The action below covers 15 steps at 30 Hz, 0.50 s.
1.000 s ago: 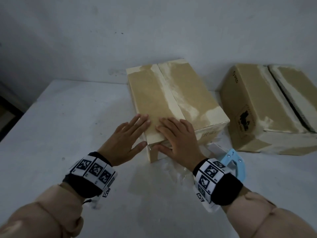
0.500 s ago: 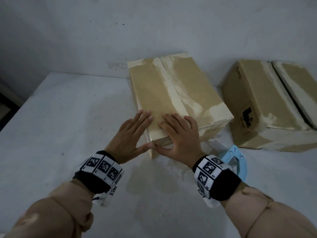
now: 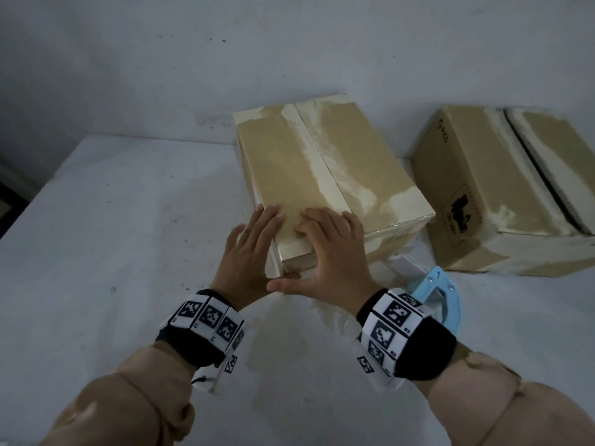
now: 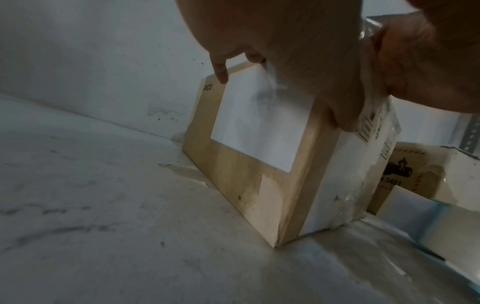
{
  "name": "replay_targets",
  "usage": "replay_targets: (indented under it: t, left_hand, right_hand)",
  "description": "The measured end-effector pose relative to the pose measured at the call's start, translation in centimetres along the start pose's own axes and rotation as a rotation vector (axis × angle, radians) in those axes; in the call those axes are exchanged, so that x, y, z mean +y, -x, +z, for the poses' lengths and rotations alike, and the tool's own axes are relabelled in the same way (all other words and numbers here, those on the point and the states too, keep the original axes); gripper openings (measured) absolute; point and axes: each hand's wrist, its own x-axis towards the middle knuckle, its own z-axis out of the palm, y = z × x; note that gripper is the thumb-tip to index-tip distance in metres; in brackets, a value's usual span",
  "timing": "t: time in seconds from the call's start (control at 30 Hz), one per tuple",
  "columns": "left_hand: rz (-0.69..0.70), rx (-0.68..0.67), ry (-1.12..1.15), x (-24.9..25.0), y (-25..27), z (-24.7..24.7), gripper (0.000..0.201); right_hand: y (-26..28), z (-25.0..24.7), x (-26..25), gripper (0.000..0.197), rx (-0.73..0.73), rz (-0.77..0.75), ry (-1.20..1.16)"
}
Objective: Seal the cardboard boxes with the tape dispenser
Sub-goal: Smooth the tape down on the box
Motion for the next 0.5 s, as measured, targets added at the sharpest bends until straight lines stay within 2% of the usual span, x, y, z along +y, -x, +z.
replay_targets:
  t: [0.07, 0.17, 0.27, 0.33, 0.4, 0.5]
  left_hand:
    - [0.007, 0.007, 0.002, 0.0, -0.1, 0.1, 0.088]
    - [0.017, 0.037, 0.015, 0.0, -0.1, 0.2, 0.087]
    - [0.029, 0.025, 0.018, 0.1, -0.2, 0.1, 0.088]
    - [0.028, 0.014, 0.010, 0.1, -0.1, -0.1, 0.088]
    - [0.024, -0.009, -0.006, 0.1, -0.1, -0.4, 0.091]
    - [0.024, -0.044, -0.026, 0.0, 0.1, -0.7, 0.093]
  right_hand:
    - [-0.2, 0.4, 0.2, 0.071, 0.054, -0.001, 0.008]
    - [0.1, 0.9, 1.8, 0.056, 0.079, -0.094, 0.006]
    - [0.1, 1.3, 2.4, 0.050, 0.097, -0.128, 0.018]
    - [0.3, 1.2, 2.5, 0.057, 0.056, -0.141, 0.017]
    - [0.6, 0.6, 2.4, 0.071, -0.015, -0.158, 0.019]
    - [0.3, -0.2, 1.4, 0.077, -0.021, -0.069, -0.020]
